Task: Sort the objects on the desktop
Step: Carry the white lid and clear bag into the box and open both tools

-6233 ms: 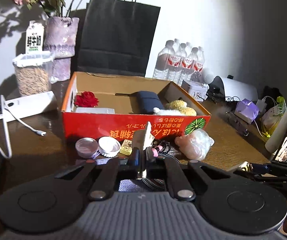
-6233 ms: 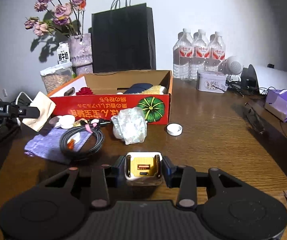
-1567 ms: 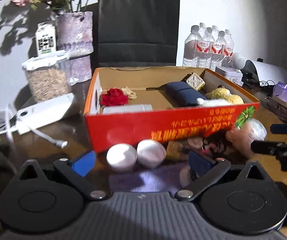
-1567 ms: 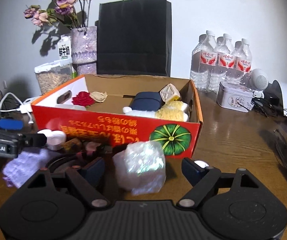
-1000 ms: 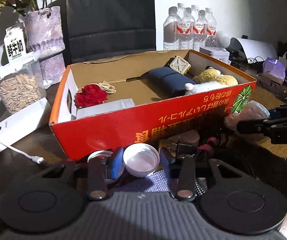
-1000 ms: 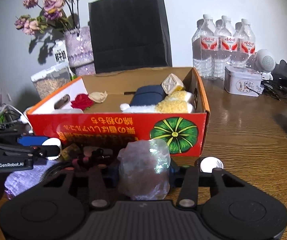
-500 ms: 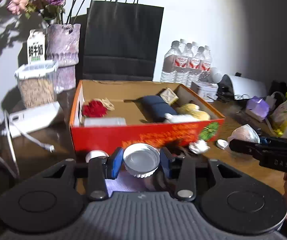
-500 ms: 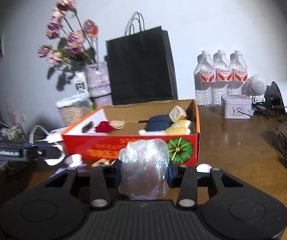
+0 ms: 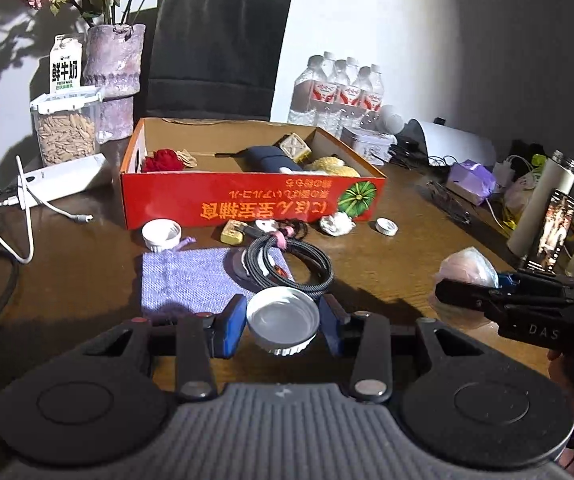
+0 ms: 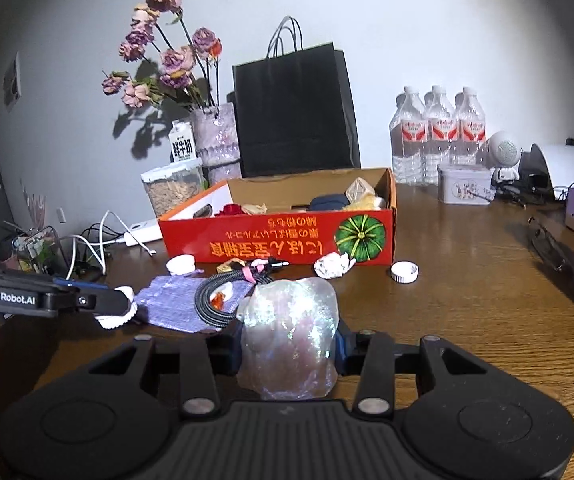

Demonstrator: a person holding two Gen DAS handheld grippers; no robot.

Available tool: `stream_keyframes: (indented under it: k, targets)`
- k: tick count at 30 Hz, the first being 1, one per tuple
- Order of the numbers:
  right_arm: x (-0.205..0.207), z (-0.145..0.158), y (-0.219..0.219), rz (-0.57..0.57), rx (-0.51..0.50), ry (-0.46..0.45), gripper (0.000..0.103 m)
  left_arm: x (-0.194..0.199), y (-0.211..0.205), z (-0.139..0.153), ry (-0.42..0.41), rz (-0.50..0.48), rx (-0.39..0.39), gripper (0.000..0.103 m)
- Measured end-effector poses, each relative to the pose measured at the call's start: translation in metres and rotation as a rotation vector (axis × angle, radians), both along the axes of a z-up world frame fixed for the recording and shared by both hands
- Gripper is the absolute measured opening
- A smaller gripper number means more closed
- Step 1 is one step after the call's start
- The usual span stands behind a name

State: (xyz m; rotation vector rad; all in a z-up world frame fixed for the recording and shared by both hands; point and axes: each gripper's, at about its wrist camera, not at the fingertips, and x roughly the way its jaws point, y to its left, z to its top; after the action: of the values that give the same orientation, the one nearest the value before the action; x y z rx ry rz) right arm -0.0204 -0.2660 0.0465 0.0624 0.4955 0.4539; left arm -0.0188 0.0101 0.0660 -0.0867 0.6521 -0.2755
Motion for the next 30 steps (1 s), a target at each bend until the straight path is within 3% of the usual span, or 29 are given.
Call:
stream_keyframes:
  k: [9,15,19,22,26,30]
  targets:
    - [-0.009,0.015,-0.007,-0.042,0.005,-0.009,0.040,-0.010,0.010,0.008,-0.018,0.024,-0.021,0.041]
    - [0.033,0.058,-0.001,0.047,0.049,-0.065,0.040,0.030,0.027,0.041,-0.085,0.038,-0.027,0.041]
    - [0.108,0.089,0.024,0.089,0.037,-0.056,0.040,0.096,0.036,0.066,-0.112,0.008,-0.021,0.041]
    - [0.194,0.095,0.047,0.127,0.081,0.080,0.040,0.166,0.039,0.071,-0.072,0.020,-0.005,0.041]
    - [0.311,0.067,0.087,0.102,0.104,0.296,0.040,0.274,0.036,0.052,0.067,0.051,0.020,0.041]
    - [0.376,0.028,0.120,0.061,0.068,0.425,0.041,0.358,0.039,0.018,0.178,0.147,0.074,0.041]
